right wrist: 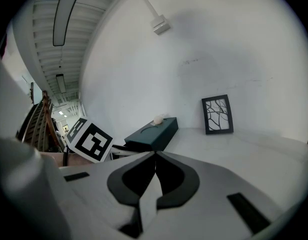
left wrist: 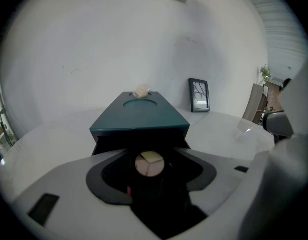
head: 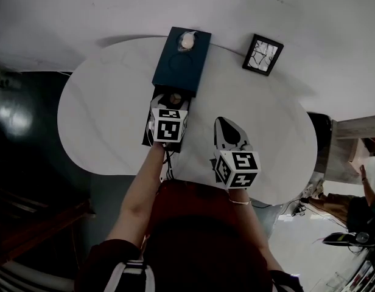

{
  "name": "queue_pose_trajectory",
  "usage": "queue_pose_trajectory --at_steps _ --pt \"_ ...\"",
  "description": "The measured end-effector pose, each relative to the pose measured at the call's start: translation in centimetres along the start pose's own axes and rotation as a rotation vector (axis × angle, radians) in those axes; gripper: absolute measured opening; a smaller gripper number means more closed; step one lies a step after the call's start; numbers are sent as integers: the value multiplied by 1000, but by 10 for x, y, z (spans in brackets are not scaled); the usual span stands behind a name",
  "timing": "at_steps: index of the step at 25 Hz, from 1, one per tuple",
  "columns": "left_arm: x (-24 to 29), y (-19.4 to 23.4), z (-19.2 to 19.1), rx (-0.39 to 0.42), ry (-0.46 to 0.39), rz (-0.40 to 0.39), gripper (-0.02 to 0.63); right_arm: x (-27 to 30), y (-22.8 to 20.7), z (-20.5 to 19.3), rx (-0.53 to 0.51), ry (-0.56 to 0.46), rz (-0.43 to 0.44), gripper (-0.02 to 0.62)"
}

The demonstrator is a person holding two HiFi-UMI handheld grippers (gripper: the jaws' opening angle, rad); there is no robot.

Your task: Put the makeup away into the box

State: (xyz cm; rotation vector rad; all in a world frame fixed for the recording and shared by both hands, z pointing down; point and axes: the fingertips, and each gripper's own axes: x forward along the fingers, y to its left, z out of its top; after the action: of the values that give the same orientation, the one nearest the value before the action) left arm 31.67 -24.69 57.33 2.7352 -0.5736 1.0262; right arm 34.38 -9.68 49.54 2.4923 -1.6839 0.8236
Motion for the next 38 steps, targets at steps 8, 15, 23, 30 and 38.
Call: queue_pose_trajectory --at_steps 8,15,23,30,38 --pt "-27 -4 12 0 -77 22 240 -10 9 5 -14 -23 9 14" --pt "-60 -7 22 -14 -140 8 194 -22 18 8 -23 -48 8 14" --pt "-100 -5 35 -20 -225 13 93 -38 30 11 -31 -81 -4 14" --pt "-131 -1 36 -38 -274 -1 43 -50 43 15 -43 -109 -10 14" --pt "-161 6 29 -63 -304 -24 23 -59 64 20 -63 -138 -5 14"
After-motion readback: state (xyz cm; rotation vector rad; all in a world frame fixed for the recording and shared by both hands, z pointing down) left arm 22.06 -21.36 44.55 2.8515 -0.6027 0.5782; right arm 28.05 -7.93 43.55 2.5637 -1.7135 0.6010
